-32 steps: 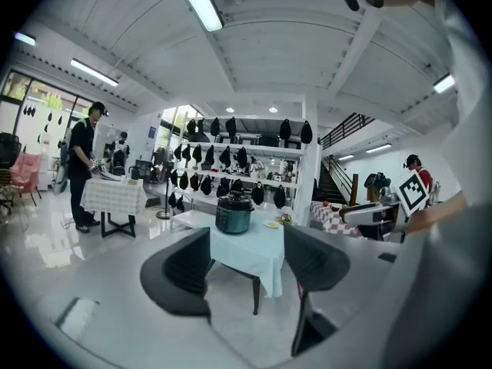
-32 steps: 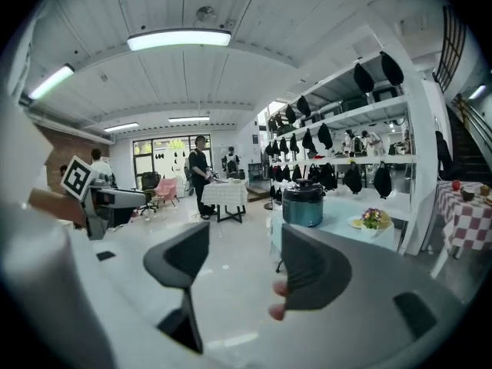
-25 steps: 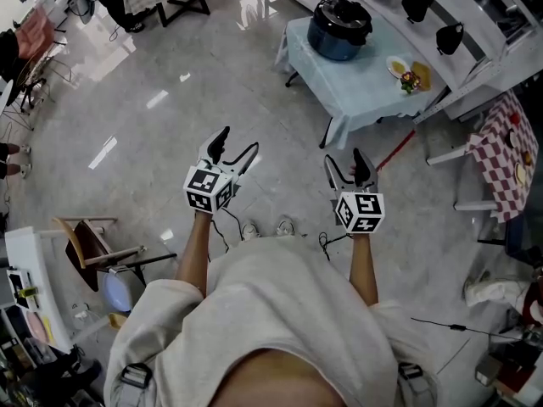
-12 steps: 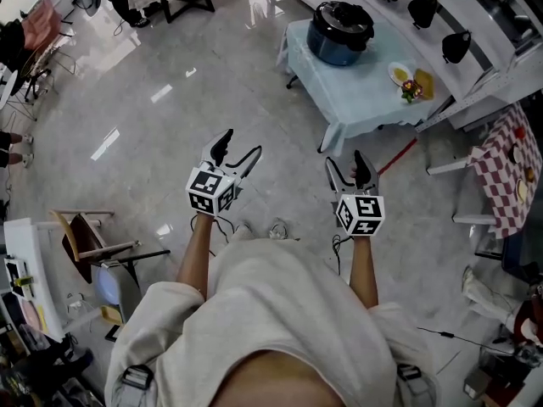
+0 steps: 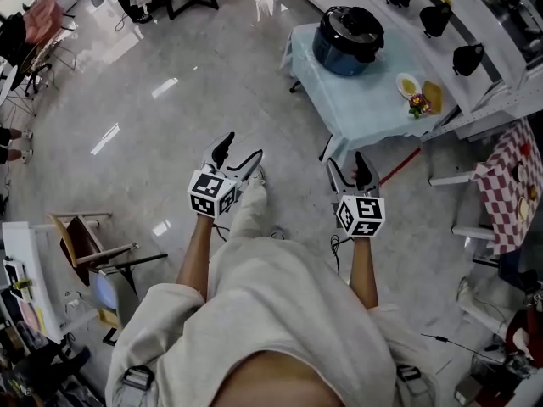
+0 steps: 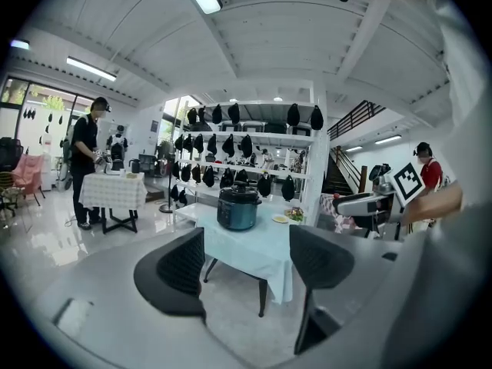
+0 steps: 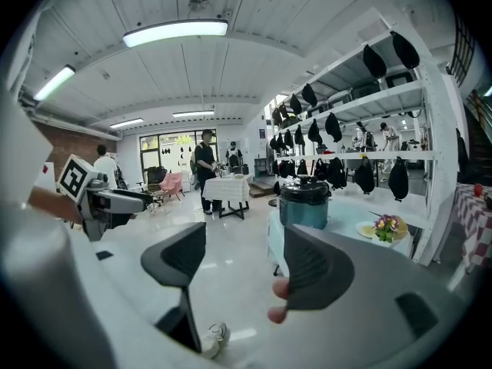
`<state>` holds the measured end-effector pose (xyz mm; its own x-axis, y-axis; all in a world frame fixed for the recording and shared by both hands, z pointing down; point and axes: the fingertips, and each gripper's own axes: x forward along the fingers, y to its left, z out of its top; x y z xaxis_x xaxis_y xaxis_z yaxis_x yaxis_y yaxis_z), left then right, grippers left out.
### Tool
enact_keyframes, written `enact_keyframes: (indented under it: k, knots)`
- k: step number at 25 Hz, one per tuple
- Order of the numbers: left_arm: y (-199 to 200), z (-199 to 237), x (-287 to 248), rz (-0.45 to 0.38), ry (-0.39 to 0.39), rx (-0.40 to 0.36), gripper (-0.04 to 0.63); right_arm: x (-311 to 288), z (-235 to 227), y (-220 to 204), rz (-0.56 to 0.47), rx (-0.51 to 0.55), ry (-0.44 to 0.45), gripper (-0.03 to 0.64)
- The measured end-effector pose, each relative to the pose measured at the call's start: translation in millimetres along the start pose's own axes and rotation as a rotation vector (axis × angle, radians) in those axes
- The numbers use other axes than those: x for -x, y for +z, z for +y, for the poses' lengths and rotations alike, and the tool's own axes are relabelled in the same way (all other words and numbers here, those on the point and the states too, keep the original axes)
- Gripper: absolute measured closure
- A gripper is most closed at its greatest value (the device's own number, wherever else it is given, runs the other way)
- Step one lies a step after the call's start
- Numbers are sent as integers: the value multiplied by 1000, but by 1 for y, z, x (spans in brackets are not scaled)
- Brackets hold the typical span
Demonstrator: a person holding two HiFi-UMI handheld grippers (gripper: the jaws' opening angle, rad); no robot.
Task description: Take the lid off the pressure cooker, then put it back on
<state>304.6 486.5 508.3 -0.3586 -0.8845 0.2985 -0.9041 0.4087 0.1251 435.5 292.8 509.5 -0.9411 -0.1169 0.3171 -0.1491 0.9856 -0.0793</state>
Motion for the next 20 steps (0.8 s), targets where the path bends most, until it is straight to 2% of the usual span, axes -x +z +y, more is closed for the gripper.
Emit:
enact_keyframes:
  k: [6, 20]
  knots:
    - [19, 59, -56, -7, -23, 9, 267, -74, -9, 26, 3, 11, -10, 316]
    - [111, 228, -211, -28, -103, -19, 267, -280, -47, 123, -22, 18, -86, 316]
